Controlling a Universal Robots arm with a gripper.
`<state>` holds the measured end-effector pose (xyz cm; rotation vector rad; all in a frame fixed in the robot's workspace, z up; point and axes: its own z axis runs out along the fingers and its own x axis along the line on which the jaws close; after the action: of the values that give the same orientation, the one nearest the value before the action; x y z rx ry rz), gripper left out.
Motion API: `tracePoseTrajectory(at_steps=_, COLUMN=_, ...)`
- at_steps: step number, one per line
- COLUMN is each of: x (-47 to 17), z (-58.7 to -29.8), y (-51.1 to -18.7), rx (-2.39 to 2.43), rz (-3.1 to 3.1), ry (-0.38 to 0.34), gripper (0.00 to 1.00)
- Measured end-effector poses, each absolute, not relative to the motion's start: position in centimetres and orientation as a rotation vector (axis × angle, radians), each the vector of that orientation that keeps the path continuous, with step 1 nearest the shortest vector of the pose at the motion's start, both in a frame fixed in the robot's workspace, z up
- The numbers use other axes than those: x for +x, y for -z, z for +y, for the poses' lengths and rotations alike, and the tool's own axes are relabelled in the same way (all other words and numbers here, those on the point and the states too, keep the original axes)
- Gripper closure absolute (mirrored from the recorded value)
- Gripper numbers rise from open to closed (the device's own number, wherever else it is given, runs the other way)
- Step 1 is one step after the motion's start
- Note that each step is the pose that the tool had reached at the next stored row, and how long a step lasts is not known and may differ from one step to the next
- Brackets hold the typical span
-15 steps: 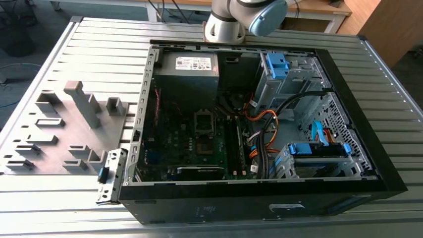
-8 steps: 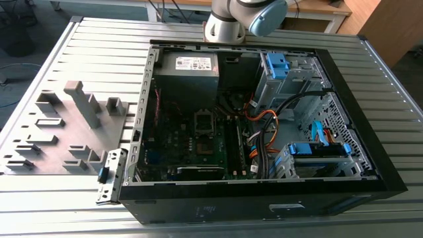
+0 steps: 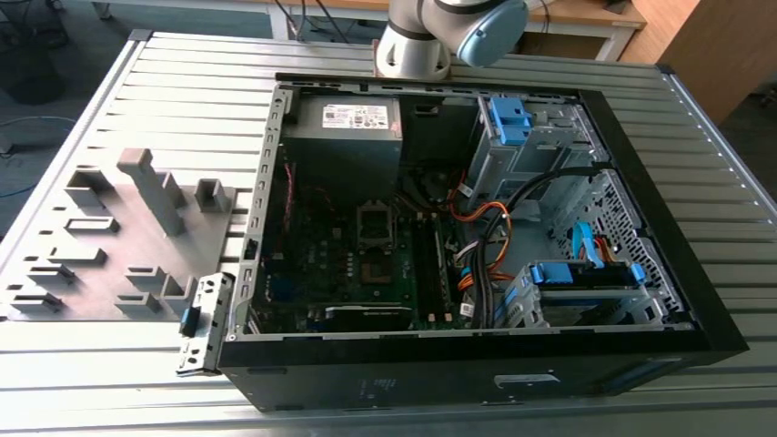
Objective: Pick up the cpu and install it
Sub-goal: 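Pick up the cpu and move it towards the insertion slot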
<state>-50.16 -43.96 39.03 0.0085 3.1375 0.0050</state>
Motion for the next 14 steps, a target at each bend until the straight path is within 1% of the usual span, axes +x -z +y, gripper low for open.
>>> tracePoseTrajectory(at_steps=8, x=-49.9, z=-44.0, y=-39.0, rx=0.009, rz=3.137, ry=-0.005, gripper=0.53)
tracePoseTrajectory(at_steps=14, x=-47.9, z=-44.0, y=-39.0, rx=0.009, rz=3.139, ry=-0.005, gripper=0.53)
